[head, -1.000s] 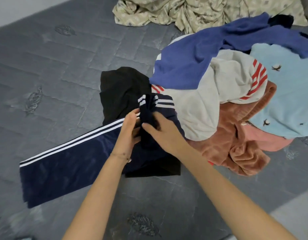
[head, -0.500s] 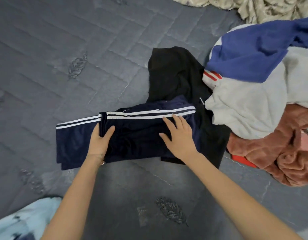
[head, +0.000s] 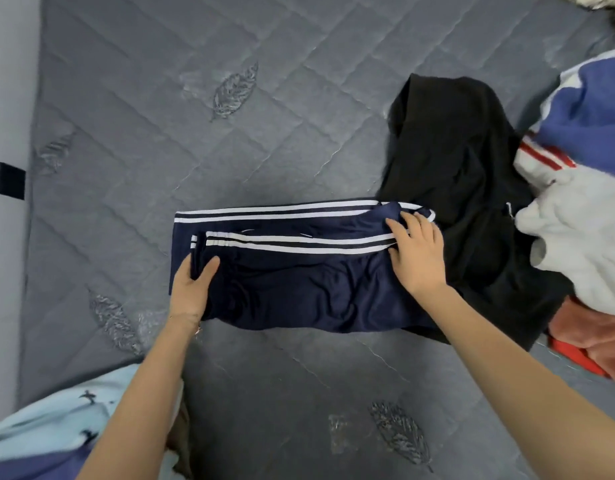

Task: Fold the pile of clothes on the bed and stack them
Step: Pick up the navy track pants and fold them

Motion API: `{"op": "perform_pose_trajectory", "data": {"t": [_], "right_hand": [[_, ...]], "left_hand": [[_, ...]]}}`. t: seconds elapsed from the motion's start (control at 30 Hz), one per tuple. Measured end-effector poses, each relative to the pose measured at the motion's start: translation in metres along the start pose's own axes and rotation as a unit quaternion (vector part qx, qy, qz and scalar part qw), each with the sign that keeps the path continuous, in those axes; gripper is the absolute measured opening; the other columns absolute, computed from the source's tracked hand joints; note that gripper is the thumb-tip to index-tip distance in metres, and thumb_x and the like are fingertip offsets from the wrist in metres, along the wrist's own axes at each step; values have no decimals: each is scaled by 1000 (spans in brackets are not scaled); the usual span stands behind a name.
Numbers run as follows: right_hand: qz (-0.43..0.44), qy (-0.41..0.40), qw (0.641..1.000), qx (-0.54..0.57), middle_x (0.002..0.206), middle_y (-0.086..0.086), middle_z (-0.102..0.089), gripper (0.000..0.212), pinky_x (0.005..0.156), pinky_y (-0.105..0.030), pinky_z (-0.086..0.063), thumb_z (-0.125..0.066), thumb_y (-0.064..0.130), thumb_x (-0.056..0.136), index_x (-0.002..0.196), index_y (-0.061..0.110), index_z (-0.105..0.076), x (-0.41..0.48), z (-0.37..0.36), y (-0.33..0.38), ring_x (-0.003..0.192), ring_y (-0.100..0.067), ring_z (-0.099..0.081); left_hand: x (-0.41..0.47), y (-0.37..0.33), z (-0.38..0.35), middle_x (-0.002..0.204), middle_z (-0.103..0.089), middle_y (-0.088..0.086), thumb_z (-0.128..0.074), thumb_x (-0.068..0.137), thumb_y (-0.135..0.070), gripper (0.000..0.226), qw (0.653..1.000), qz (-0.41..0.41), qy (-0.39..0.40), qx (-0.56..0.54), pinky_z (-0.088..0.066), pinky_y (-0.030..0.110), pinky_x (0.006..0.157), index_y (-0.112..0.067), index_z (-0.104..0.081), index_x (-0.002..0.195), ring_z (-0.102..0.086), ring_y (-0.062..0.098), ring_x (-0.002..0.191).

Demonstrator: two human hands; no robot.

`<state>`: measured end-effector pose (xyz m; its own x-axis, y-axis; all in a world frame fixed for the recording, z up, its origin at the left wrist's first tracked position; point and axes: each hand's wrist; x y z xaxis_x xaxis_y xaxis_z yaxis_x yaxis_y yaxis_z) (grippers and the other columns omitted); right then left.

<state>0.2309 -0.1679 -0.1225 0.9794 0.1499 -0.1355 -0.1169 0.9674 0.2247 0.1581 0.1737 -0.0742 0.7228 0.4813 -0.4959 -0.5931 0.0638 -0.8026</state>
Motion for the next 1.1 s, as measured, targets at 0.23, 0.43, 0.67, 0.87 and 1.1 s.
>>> {"op": "perform_pose_trajectory", "data": {"t": [0.23, 0.43, 0.67, 0.87, 1.1], "right_hand": [[50, -28, 996, 71, 69, -13, -64, 29, 74, -38, -40, -51, 29, 93, 86, 6, -68, 36, 12, 5, 70, -37, -59], [14, 52, 994, 99, 102, -12, -64, 26, 72, -41, -47, -50, 28, 99, 116, 13, -63, 60, 4, 19, 90, -38, -61], [58, 107, 992, 20, 115, -13, -49, 27, 87, -42, -34, -55, 29, 95, 114, 12, -64, 72, -11, 15, 103, -34, -46], [88, 111, 988, 63, 94, -16, -63, 26, 89, -40, -31, -48, 29, 99, 99, 7, -62, 75, -7, 23, 101, -34, -52], [46, 13, 996, 72, 71, -21, -66, 67, 65, -36, -32, -35, 57, 94, 69, 3, -65, 90, 16, 25, 76, -42, -60]], "left_hand": [[17, 10, 9, 93, -58, -13, -57, 95, -14, 12, 996, -38, -53, 53, -45, 24, 85, -13, -55, 107, -56, -1, 83], [31, 21, 19, 104, -57, 4, -55, 95, -15, 23, 988, -47, -103, 103, -43, 29, 85, -3, -56, 115, -53, 16, 95], [45, 45, 29, 103, -60, 8, -58, 94, -19, 24, 987, -11, -114, 112, -48, 38, 88, -2, -55, 111, -58, 24, 97], [51, 51, 26, 118, -61, 11, -55, 96, -20, 31, 987, 10, -123, 100, -46, 39, 97, -4, -53, 122, -57, 22, 107], [61, 34, 29, 113, -62, 8, -55, 96, -13, 28, 989, -40, -136, 34, -48, 23, 94, 2, -59, 120, -61, 3, 95]]}}
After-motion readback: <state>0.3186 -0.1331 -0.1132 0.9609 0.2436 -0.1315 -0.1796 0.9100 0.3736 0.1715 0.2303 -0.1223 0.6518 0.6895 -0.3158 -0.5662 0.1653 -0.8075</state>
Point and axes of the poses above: each hand's wrist, its own x-axis towards the middle knuckle, its own z-axis out of the back of the hand, y = z × x
